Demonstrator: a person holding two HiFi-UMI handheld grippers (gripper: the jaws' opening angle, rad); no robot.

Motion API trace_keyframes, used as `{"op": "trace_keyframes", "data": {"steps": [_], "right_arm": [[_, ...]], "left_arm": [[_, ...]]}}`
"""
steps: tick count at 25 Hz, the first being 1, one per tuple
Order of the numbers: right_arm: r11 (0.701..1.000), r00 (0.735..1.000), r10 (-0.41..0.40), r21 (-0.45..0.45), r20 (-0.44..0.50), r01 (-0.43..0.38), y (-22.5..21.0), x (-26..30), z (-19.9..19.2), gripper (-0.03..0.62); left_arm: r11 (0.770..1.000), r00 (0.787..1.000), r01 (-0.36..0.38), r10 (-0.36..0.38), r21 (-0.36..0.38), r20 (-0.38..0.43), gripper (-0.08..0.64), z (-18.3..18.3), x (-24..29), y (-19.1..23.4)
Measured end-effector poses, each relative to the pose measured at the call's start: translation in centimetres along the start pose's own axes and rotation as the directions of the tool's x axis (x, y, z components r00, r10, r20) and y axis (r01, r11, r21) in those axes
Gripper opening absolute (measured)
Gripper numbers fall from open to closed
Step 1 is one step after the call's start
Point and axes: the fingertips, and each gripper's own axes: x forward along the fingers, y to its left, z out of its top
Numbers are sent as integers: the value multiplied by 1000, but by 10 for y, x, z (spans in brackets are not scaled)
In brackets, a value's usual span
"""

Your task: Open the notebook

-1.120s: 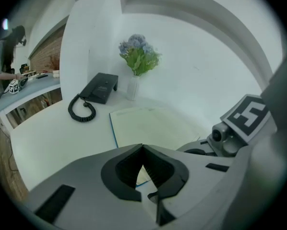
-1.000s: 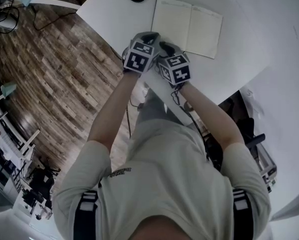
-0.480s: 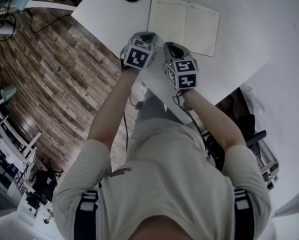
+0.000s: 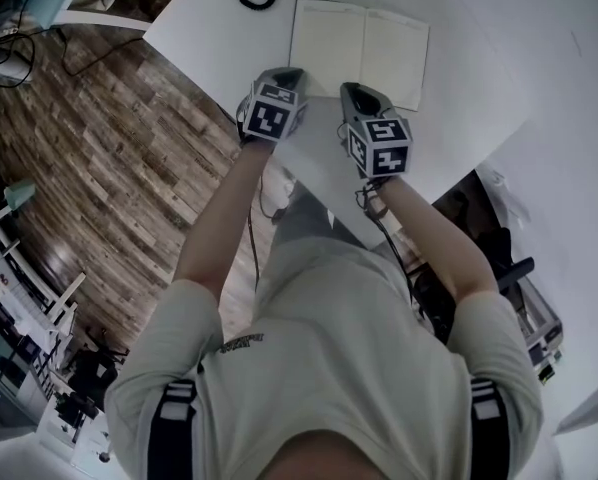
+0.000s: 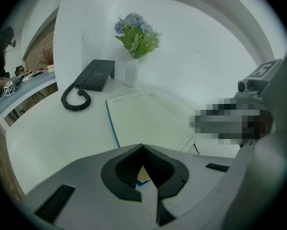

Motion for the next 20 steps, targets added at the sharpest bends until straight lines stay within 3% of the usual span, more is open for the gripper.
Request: {"op": "trace_keyframes", "data": {"steps": [6, 12, 20], "right_arm": [[999, 996, 30, -42, 89, -26, -8, -53, 35, 5], [996, 982, 66, -67, 176, -55, -6, -110, 55, 5], [995, 953, 75, -90, 292, -51, 7, -189, 71, 5]], "left_arm": [[999, 992, -30, 27, 23, 125, 8, 40, -47, -17], [992, 968, -71, 43, 105, 248, 8, 76, -100, -53], [989, 897, -77, 14, 124, 443, 8, 111, -176, -114]]}}
